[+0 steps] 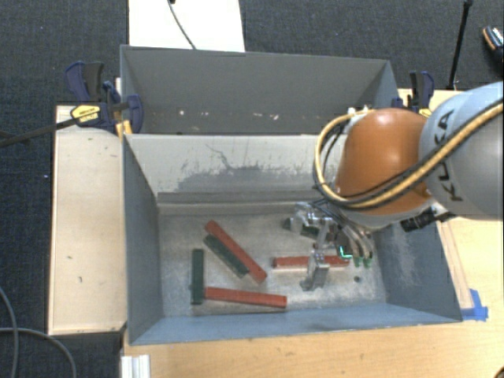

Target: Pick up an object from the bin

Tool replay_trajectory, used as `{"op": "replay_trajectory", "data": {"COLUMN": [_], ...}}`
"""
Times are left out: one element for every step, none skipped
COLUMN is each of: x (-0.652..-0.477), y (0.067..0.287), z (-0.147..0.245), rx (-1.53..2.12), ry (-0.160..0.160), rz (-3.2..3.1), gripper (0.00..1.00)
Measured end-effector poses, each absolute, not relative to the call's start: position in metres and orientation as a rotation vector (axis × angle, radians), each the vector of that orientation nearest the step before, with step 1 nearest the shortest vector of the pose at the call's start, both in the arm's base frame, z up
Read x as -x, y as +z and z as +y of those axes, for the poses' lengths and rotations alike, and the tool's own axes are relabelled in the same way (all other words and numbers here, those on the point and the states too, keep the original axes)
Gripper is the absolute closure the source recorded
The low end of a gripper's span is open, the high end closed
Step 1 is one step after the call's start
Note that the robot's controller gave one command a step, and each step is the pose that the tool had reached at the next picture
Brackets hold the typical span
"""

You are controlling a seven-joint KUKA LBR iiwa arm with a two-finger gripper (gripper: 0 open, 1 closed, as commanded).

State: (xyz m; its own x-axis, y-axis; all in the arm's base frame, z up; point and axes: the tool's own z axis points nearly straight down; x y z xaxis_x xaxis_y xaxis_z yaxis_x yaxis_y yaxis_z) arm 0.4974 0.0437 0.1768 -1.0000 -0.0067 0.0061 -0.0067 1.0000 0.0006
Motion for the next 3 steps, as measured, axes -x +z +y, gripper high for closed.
{"op": "replay_trajectory", "data": {"x": [-0.568,-0.569,-0.574], "y": [0.067,0.074,0.205], "z": [-0.032,-0.029,0.015], "rx": [-0.119,-0.121,-0.107], "ry": [0.002,-0.001,-0.002], "rz": [-3.140,-3.144,-3.151], "gripper": [0.00,1.00,1.00]}}
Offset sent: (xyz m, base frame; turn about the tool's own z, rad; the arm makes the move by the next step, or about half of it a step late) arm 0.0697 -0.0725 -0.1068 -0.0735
